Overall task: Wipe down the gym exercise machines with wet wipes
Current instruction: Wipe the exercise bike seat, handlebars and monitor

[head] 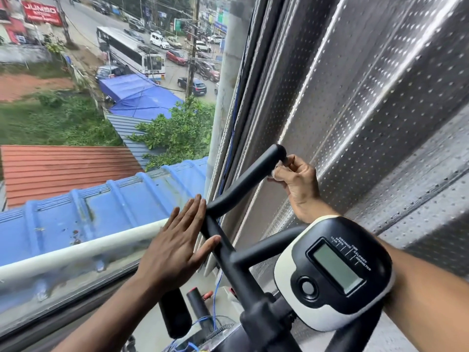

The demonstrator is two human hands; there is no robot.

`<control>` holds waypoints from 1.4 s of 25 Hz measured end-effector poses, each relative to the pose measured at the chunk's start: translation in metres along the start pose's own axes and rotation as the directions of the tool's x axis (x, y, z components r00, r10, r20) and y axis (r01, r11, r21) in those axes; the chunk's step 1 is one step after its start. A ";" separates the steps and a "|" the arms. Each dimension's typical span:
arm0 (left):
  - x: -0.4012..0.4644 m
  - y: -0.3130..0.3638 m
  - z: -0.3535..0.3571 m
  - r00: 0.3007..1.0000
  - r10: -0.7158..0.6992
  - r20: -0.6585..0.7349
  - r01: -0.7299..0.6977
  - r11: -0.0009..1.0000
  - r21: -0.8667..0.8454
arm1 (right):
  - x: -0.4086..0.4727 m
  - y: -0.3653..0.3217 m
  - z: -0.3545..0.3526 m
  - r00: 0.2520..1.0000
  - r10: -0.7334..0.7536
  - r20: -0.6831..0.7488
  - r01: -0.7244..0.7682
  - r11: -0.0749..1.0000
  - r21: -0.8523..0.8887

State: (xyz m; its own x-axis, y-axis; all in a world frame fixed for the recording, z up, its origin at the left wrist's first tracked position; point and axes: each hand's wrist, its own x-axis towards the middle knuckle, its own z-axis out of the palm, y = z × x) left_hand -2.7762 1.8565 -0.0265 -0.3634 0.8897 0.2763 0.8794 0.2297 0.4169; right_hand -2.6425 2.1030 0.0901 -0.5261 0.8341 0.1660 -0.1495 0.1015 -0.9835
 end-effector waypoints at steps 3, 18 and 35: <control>0.000 0.000 -0.001 1.000 0.005 0.000 -0.005 1.000 0.001 | -0.006 0.007 0.007 0.995 0.086 0.059 -0.088 0.995 0.048; -0.022 0.006 -0.003 0.997 -0.082 -0.008 0.082 0.997 0.008 | -0.056 0.090 0.059 0.787 0.501 0.361 -0.552 0.832 0.048; -0.027 0.001 -0.002 0.989 -0.140 -0.047 0.132 0.980 -0.147 | 0.056 -0.028 -0.020 0.849 0.188 0.493 -0.181 0.981 -0.063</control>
State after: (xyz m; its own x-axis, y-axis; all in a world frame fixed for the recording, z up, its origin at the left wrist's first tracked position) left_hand -2.7659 1.8317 -0.0313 -0.4972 0.8291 0.2558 0.7690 0.2847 0.5723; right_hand -2.6510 2.1577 0.1251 -0.8878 0.4602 -0.0092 0.0012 -0.0176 -0.9998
